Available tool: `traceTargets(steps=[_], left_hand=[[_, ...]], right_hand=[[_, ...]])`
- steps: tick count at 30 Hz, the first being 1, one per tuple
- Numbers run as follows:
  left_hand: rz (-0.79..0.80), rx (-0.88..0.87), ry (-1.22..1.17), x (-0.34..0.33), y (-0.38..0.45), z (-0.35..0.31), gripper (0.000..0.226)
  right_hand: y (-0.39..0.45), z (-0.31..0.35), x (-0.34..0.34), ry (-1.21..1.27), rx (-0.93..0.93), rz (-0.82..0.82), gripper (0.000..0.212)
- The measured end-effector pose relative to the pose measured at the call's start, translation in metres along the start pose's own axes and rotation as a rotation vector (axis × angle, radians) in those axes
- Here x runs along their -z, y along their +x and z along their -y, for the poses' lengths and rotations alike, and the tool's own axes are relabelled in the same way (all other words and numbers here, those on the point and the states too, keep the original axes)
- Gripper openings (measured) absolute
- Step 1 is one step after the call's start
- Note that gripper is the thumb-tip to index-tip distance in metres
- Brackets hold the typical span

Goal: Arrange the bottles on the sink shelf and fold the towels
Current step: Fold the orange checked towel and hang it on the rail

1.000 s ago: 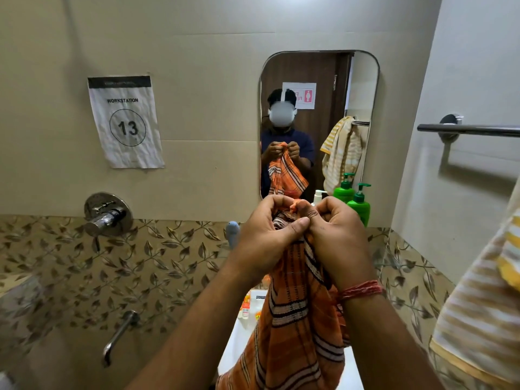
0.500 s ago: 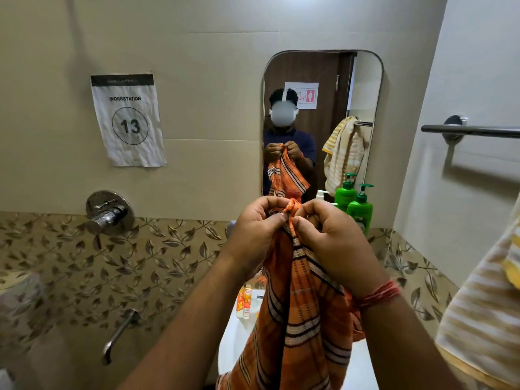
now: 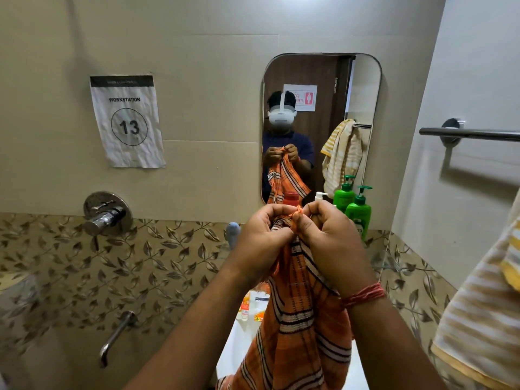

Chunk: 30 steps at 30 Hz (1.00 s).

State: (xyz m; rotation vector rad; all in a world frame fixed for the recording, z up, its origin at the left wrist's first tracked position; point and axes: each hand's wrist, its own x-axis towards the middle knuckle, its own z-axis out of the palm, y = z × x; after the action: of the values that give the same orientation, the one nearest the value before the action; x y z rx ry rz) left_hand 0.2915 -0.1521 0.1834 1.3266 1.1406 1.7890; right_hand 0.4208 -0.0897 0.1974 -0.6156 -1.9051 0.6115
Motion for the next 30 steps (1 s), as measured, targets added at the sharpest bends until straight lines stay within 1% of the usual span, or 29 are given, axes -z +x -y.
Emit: traceTargets(steps=[3,5,8,10,13,16,18,20,22,23,26,28,30], left_hand=[[0.007,0.018,-0.072,0.003,0.002,-0.001,0.026],[0.021,0.025,-0.119,0.006,0.002,-0.001,0.03],[0.052,0.045,-0.222,0.007,0.002,-0.001,0.032],[0.072,0.071,-0.311,0.007,0.002,-0.002,0.034],[0.072,0.077,-0.374,0.006,0.002,-0.002,0.029],[0.003,0.061,-0.294,0.002,0.001,0.001,0.019],[-0.029,0.031,-0.255,-0.001,0.002,0.003,0.016],[-0.031,0.0,-0.273,-0.004,0.002,0.004,0.025],[-0.011,-0.016,-0.293,-0.004,0.002,0.005,0.035],[-0.004,-0.023,-0.291,-0.004,0.003,0.005,0.036],[-0.02,-0.023,-0.273,-0.003,0.003,0.007,0.028],[-0.036,-0.017,-0.245,-0.002,0.003,0.007,0.029],[-0.05,-0.03,-0.169,-0.001,0.003,0.009,0.024]], right_hand=[[-0.002,0.001,0.005,0.001,0.015,0.087,0.013],[-0.002,0.002,0.011,0.002,0.016,0.161,0.009],[-0.002,0.002,0.02,0.074,-0.002,0.257,0.008],[-0.001,0.004,0.021,0.092,-0.019,0.275,0.01],[-0.002,0.006,0.018,0.079,-0.013,0.196,0.006],[-0.004,0.008,0.014,0.081,0.025,0.097,0.004],[-0.004,0.01,0.011,0.113,0.053,0.071,0.004],[-0.003,0.012,0.008,0.129,0.089,0.048,0.004],[-0.001,0.012,0.005,0.116,0.115,-0.011,0.006],[0.001,0.012,0.004,0.117,0.114,-0.042,0.007],[0.003,0.011,-0.001,0.127,0.108,-0.117,0.007],[0.002,0.01,-0.005,0.13,0.107,-0.158,0.007],[0.002,0.009,-0.009,0.127,0.11,-0.185,0.008]])
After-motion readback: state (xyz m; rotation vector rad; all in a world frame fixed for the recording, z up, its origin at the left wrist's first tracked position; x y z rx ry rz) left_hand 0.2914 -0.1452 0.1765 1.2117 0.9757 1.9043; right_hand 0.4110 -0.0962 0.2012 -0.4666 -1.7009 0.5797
